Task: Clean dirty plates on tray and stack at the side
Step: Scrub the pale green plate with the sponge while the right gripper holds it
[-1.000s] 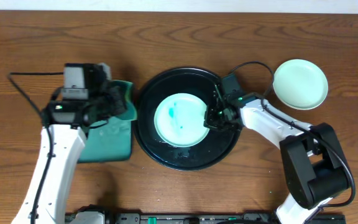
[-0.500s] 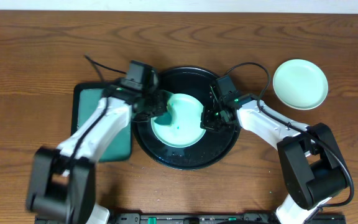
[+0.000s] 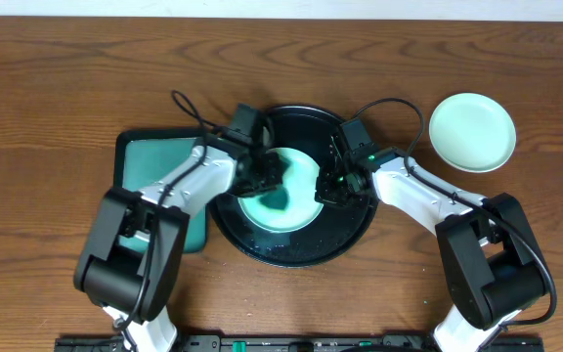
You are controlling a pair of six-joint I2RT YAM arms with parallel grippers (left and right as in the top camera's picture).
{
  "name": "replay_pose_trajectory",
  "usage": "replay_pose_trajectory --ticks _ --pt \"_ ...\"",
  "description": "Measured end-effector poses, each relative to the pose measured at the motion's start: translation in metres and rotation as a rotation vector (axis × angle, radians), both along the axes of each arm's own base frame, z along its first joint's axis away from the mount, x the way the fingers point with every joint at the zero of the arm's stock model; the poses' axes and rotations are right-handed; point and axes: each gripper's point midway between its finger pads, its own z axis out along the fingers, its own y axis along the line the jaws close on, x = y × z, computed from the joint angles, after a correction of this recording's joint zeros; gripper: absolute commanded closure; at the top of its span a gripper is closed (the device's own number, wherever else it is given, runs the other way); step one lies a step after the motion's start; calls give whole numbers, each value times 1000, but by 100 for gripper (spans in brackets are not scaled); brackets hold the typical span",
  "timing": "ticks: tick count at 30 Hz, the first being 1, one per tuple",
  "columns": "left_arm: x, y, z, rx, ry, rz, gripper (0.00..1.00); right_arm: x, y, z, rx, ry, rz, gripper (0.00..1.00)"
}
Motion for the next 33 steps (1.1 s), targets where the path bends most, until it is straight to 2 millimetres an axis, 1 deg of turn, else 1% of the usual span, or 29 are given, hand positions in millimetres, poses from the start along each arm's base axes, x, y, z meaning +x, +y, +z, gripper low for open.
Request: replay_pose_trajectory --ticks 4,6,9,13,19,22,25,28,33 --pt "-23 -31 0 -28 20 -96 93 0 0 0 0 0 0 99" --pt "-33 -43 0 -32 21 -136 93 0 0 0 0 0 0 99" --pt "-35 -48 1 -31 13 -149 93 0 0 0 0 0 0 99" --pt "-33 -46 0 -19 6 -144 93 0 0 0 -1 1 0 99" --pt "-21 -37 0 -11 -19 -110 93 -2 -1 0 -6 13 0 99" --pt "6 -22 1 -3 -84 -48 93 -4 -1 -1 -5 20 1 99" --pt "30 4 1 34 -128 27 93 -5 0 0 -8 21 4 99" --pt "35 16 0 56 -135 45 93 -6 0 -1 -9 25 7 99" --pt "35 28 -1 128 -134 44 93 -6 1 -1 -10 29 5 99"
